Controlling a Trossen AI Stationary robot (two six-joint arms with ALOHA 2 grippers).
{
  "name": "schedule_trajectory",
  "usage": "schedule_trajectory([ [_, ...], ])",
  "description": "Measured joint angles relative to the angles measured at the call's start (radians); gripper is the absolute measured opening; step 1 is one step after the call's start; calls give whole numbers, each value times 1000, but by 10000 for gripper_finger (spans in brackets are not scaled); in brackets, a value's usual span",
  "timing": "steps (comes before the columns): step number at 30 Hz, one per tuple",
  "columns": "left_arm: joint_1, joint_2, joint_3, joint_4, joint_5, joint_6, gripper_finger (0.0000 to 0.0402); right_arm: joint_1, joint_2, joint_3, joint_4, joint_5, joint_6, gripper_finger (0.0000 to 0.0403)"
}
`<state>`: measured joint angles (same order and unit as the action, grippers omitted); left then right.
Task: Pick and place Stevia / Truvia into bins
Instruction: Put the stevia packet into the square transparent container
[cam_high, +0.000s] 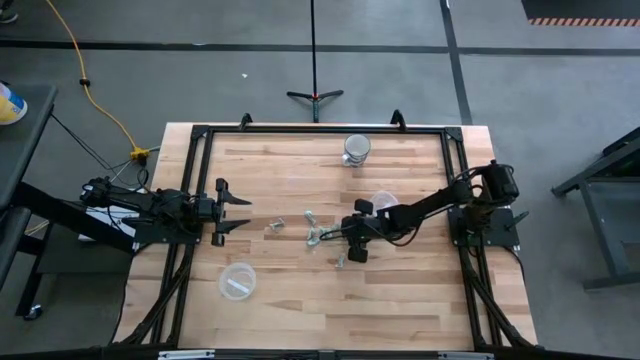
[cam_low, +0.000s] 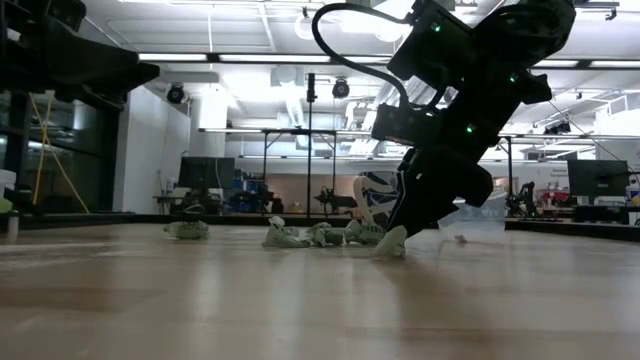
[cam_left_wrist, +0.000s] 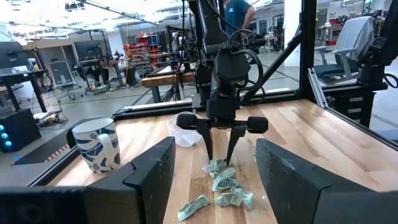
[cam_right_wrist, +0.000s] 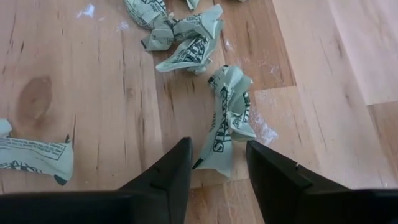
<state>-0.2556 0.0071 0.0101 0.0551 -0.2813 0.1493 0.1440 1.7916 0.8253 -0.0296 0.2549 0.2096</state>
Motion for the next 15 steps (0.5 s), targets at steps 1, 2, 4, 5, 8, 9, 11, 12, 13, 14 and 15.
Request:
schedule_trajectory([
  [1,0,0,0,0,0,0,257,0,0,0,0,-1,-1,137],
  [2,0,0,0,0,0,0,257,0,0,-1,0,-2,-4,132],
  [4,0,0,0,0,0,0,257,0,0,-1,-3,-4,-5,122],
  [5,0,0,0,0,0,0,258,0,0,-1,-4,-4,-7,116],
  [8,0,0,0,0,0,0,257,0,0,-1,-5,-7,-15,99],
  [9,0,0,0,0,0,0,257,0,0,-1,-6,-7,-22,93],
  [11,0,0,0,0,0,0,258,0,-8,-1,-15,-6,-32,80],
  [12,0,0,0,0,0,0,257,0,-15,-2,-22,-5,-34,73],
  [13,0,0,0,0,0,0,257,0,-25,-4,-31,-3,-34,65],
  [14,0,0,0,0,0,0,257,0,-38,-4,-46,-2,-35,57],
  [15,0,0,0,0,0,0,257,-1,-50,-6,-60,-1,-37,48],
])
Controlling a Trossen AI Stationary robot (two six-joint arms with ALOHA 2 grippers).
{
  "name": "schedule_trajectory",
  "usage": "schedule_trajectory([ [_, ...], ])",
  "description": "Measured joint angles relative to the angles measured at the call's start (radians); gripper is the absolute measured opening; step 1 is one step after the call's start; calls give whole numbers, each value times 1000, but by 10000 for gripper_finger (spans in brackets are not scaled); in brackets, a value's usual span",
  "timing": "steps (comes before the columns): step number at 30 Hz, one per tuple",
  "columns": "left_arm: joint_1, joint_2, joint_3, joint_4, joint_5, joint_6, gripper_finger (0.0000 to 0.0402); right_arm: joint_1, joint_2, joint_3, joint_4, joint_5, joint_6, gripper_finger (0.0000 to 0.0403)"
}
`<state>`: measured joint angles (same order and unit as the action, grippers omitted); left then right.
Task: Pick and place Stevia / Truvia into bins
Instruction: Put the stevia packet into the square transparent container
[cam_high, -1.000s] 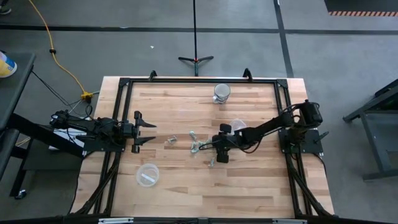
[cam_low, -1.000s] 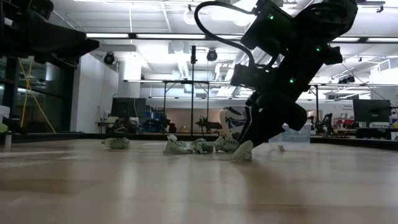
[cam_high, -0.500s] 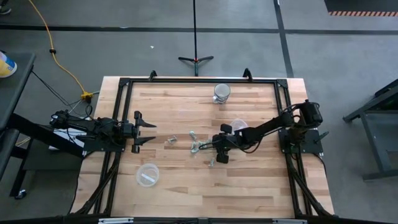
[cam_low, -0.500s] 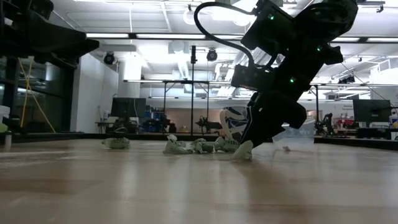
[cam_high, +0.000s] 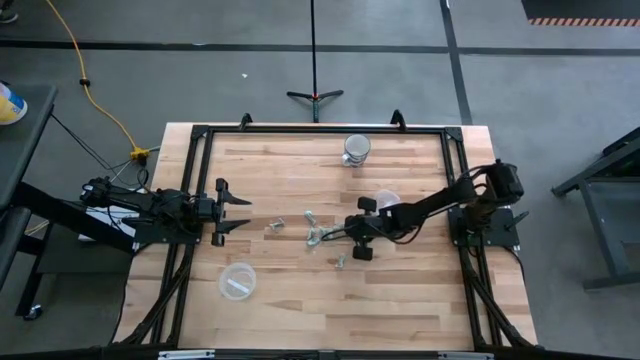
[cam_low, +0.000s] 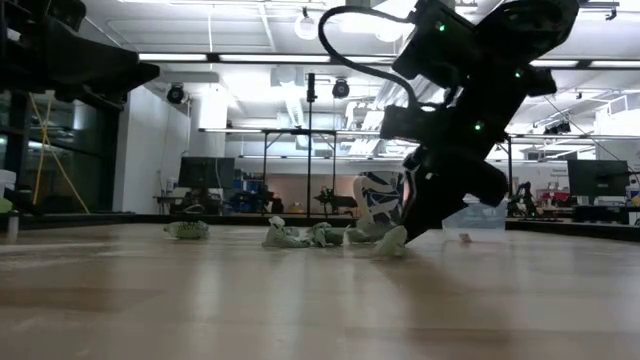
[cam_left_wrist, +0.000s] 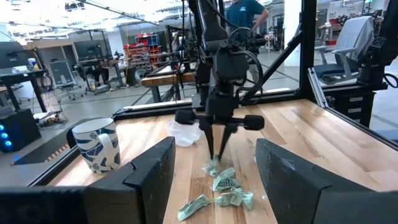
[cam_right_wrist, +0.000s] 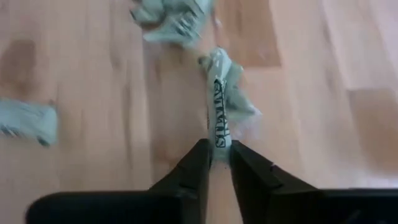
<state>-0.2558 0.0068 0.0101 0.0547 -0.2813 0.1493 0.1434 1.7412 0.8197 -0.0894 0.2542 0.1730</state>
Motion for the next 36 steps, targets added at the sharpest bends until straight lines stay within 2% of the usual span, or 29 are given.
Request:
schedule_trajectory([
  [4,0,0,0,0,0,0,257,0,-70,1,-22,34,-30,11],
  [9,0,0,0,0,0,0,257,0,-173,2,-103,88,-69,20],
  [17,0,0,0,0,0,0,258,-28,-373,3,-466,213,41,6],
  [23,0,0,0,0,0,0,258,-75,-428,3,-661,274,156,22],
  [31,0,0,0,0,0,0,257,-127,-426,-23,-656,163,128,19],
  [36,0,0,0,0,0,0,257,-128,-426,-24,-655,167,117,53],
])
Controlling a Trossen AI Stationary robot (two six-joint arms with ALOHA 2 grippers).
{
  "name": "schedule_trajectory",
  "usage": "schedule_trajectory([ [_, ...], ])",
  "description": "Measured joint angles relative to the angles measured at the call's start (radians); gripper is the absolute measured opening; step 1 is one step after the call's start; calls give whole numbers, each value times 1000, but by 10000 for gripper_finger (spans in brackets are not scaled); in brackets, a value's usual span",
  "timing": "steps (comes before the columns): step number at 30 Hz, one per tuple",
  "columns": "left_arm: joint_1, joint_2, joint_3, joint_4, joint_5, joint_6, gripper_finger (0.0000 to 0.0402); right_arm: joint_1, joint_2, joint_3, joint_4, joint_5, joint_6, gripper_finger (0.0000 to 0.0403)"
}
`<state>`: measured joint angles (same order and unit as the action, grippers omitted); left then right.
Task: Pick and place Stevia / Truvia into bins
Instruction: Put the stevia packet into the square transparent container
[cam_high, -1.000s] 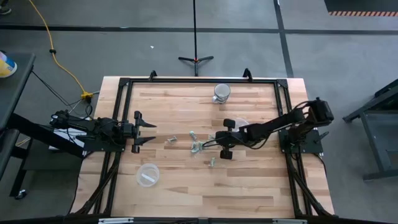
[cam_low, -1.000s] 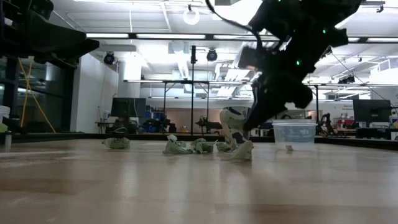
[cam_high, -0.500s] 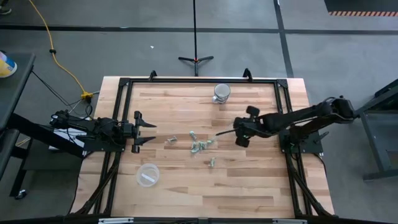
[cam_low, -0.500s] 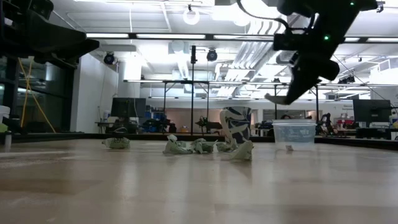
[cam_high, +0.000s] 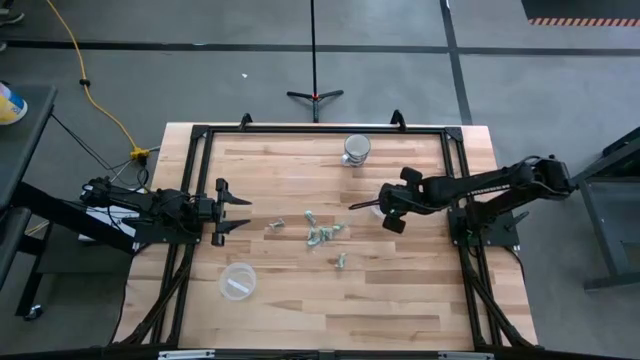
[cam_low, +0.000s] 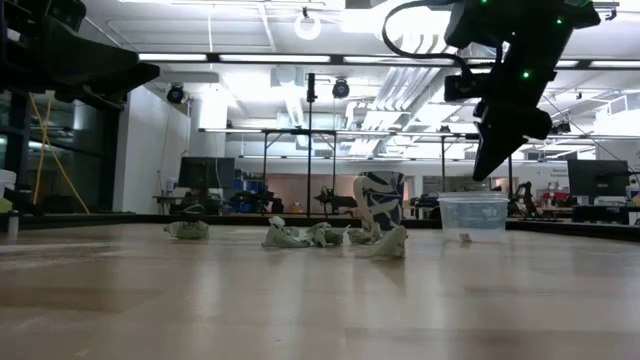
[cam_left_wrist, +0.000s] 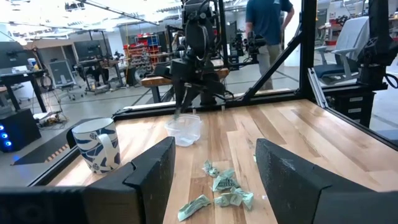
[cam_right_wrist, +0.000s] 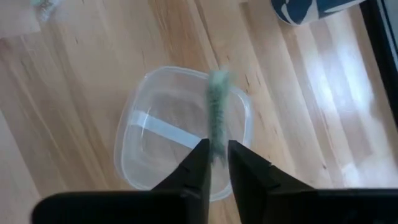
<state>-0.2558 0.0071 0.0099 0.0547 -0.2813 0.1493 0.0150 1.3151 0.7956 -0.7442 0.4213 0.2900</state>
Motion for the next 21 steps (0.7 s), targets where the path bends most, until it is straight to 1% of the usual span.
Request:
schedule_trajectory([
  [6,0,0,0,0,0,0,257,1,0,0,12,-1,-1,117],
  [9,0,0,0,0,0,0,258,10,0,0,94,-11,-18,141],
  [11,0,0,0,0,0,0,257,32,0,-1,204,-30,-96,151],
  [13,0,0,0,0,0,0,257,61,0,-14,360,-88,-187,156],
  [17,0,0,0,0,0,0,257,103,13,-91,666,-295,-370,156],
  [18,0,0,0,0,0,0,257,111,23,-109,727,-326,-400,155],
  [19,0,0,0,0,0,0,258,117,35,-126,775,-346,-422,154],
  [21,0,0,0,0,0,0,257,122,70,-143,828,-351,-446,154],
])
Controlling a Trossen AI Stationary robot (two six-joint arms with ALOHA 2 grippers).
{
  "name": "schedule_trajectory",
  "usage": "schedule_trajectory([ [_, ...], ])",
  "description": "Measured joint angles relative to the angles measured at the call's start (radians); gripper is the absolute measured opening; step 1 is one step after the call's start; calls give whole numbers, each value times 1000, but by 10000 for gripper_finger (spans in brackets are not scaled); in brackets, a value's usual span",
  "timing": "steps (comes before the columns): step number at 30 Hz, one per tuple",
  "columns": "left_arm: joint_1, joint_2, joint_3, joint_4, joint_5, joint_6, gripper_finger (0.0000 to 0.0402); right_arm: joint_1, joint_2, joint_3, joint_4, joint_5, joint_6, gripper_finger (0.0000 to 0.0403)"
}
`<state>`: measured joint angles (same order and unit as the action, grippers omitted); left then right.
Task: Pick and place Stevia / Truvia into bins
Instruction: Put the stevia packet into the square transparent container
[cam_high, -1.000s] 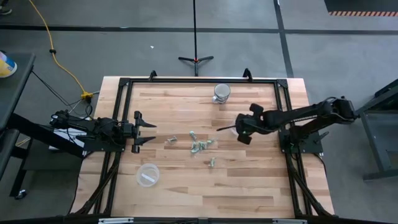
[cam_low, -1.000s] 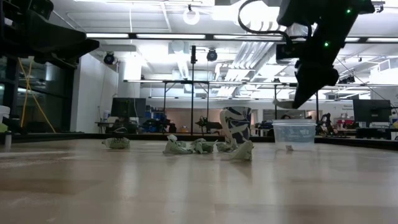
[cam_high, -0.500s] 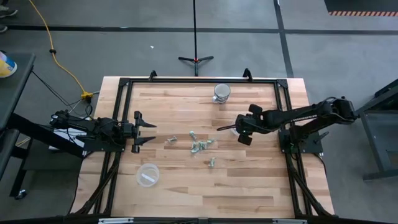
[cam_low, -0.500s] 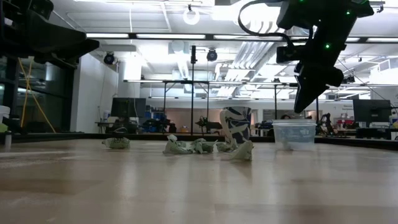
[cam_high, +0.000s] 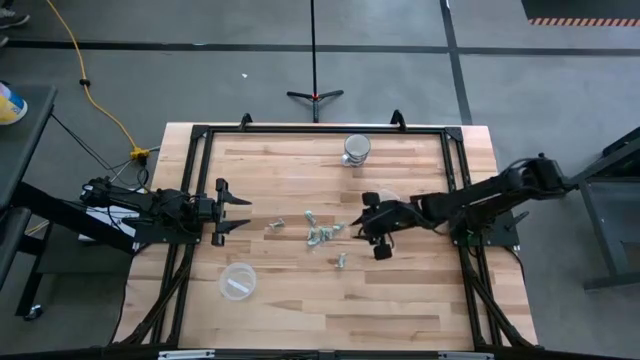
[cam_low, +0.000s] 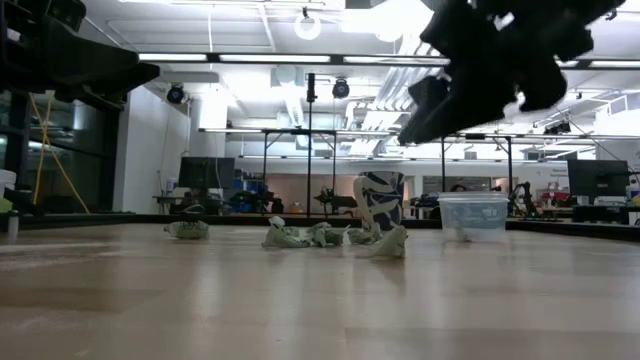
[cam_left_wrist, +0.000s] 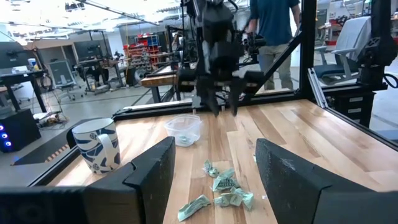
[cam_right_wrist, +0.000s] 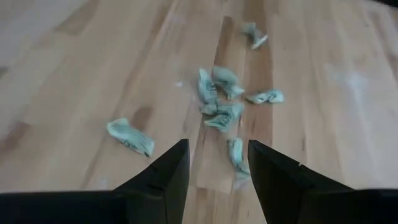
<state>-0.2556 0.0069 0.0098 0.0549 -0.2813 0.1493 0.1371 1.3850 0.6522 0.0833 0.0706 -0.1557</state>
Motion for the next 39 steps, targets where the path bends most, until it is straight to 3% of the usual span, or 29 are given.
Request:
schedule_trajectory([
  [8,0,0,0,0,0,0,257,-30,177,1,105,-1,-24,154],
  [20,0,0,0,0,0,0,258,-114,328,83,112,-30,-87,156],
  [24,0,0,0,0,0,0,257,-131,346,87,101,-74,-89,154],
  [39,0,0,0,0,0,0,257,-138,346,87,80,-71,-89,125],
])
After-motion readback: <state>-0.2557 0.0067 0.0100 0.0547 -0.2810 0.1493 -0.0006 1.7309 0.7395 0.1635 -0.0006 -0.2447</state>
